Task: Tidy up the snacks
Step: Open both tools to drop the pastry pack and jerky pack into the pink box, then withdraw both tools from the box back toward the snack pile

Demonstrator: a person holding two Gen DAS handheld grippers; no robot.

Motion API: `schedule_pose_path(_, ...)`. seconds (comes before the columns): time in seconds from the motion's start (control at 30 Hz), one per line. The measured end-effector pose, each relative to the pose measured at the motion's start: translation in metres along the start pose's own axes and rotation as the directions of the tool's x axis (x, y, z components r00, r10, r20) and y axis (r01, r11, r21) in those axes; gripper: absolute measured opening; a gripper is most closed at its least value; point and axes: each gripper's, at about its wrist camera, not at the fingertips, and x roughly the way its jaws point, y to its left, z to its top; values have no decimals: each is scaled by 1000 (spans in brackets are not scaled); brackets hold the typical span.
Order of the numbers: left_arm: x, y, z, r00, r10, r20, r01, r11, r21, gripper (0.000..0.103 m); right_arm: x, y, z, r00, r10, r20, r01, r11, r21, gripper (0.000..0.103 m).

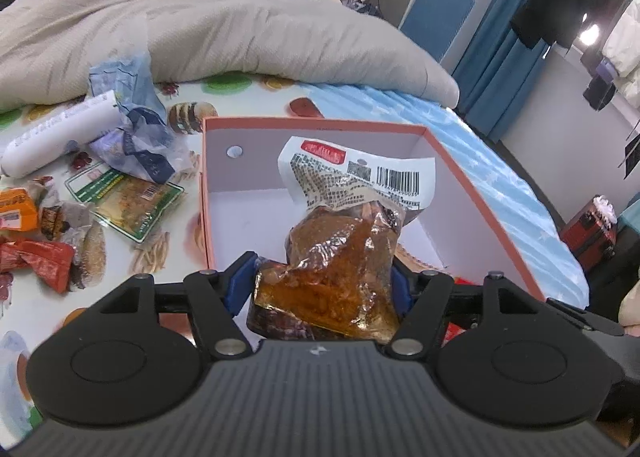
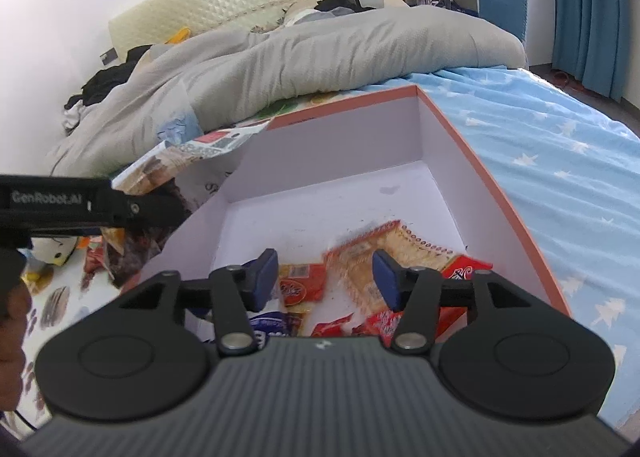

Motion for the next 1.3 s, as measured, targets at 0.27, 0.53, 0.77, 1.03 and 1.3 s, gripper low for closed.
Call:
schedule_pose_path(0.27,-53,-12,-12,997,8,75,-11,999,36,94,-37,10,-8,999,5,50,-5,1000,7,83)
schedule_pose_path(0.53,-109,-29,-36,993,-3,122,-6,997,75,94,-81,18,-25,995,21,92,-23,999,23,83)
schedule_pose_path(0.77,-171,-29,-66,982,20,190,-35,996,76,94,-114,41,-40,989,76,127,-75,997,-16,83)
schedule_pose_path(1.03,-231,-13,-95,968,71,242,-81,996,30,94,-146,72,-56,981,132,145,-125,990,-58,83)
schedule_pose_path(1.3,-271,6,-122,965,105,242,-117,993,33,94,-162,101,-73,976,176,132,-165,982,-93,83)
